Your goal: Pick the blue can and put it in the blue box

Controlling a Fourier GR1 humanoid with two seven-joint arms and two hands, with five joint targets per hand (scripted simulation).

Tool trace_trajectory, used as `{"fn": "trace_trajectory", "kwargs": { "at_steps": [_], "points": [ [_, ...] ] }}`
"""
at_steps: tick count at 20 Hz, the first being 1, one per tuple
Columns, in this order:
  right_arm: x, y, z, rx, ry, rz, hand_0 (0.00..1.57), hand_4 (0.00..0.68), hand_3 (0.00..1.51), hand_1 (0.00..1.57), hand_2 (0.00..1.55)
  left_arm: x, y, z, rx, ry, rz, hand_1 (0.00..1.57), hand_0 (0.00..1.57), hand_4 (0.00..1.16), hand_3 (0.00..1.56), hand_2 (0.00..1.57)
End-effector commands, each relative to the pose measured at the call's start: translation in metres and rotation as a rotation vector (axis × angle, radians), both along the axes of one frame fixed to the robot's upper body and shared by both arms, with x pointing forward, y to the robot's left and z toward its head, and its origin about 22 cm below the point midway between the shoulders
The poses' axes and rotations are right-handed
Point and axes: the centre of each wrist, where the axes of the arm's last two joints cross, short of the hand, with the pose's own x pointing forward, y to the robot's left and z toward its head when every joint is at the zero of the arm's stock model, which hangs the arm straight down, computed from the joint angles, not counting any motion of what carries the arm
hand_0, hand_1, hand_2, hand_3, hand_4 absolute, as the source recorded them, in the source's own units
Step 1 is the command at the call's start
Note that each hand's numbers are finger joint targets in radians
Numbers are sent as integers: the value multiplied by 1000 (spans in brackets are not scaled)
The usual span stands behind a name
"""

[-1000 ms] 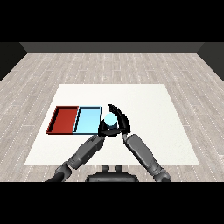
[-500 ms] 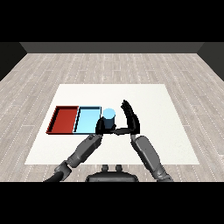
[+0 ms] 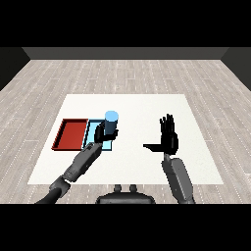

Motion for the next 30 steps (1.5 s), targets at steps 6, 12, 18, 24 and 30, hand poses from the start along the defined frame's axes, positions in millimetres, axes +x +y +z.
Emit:
{"fn": "trace_trajectory", "kwargs": {
  "at_steps": [6, 12, 18, 24, 30],
  "points": [
    [14, 4, -5, 51, 25, -26, 0, 0, 0, 0, 0, 15, 72, -8, 281, 149, 178, 1571, 1571, 1115, 1504, 1571],
    [-9, -29, -27, 46, 26, -56, 0, 0, 0, 0, 0, 41, 77, 2, 455, 408, 287, 1571, 1571, 999, 1403, 1520],
    [7, -38, -35, 77, 54, -78, 0, 0, 0, 0, 0, 18, 82, -52, 602, 740, 340, 953, 953, 884, 444, 847],
    [13, -51, -41, 42, 79, -86, 0, 0, 0, 0, 0, 14, 71, -63, 490, 833, 411, 1377, 1377, 757, 0, 1203],
    [0, -42, -45, 38, 87, -78, 0, 0, 0, 0, 0, 16, 93, -59, 480, 873, 382, 0, 0, 0, 0, 0]
  ]
}}
